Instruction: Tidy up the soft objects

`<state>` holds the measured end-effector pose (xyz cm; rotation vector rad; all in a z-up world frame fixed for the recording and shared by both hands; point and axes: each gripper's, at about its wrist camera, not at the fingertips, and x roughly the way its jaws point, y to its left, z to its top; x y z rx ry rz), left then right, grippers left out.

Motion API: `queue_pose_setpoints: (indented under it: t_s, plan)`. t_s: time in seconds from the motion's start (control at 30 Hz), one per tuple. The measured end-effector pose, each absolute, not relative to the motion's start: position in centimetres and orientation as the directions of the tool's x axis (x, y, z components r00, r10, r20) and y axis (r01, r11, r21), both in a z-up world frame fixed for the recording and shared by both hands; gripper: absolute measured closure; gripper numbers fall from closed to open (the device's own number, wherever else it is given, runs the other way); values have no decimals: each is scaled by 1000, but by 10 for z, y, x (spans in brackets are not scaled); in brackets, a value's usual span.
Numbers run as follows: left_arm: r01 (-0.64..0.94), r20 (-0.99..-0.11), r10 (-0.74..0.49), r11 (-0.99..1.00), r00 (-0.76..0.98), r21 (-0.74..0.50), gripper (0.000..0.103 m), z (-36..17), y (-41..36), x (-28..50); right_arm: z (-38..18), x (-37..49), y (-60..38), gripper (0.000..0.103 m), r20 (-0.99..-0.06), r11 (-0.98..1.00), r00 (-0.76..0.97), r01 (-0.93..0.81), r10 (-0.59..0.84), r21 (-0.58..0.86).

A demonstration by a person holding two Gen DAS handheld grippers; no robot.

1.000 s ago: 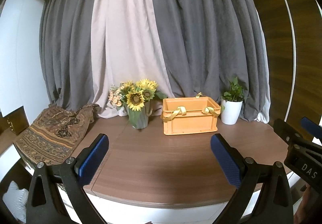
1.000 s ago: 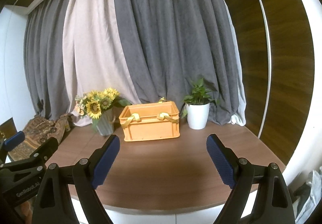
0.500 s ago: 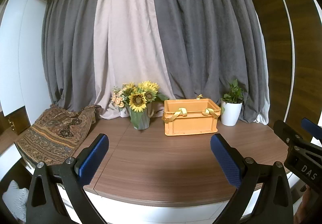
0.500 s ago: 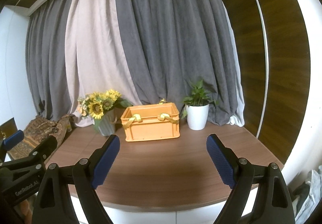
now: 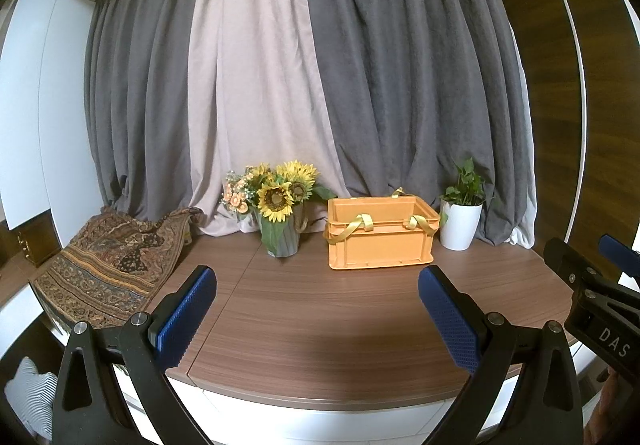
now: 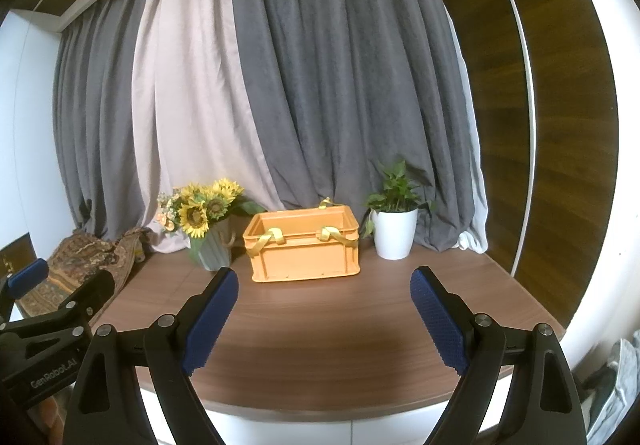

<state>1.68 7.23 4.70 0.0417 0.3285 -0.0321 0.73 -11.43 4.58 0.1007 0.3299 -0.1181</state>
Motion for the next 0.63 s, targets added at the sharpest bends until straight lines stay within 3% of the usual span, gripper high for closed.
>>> queue_pose_setpoints:
  t_s: [0.63]
  plan:
    - [37,-326,-25,999,945,32,0,45,72,16,46,7,-114,14,-329,988,939,130,-98,79]
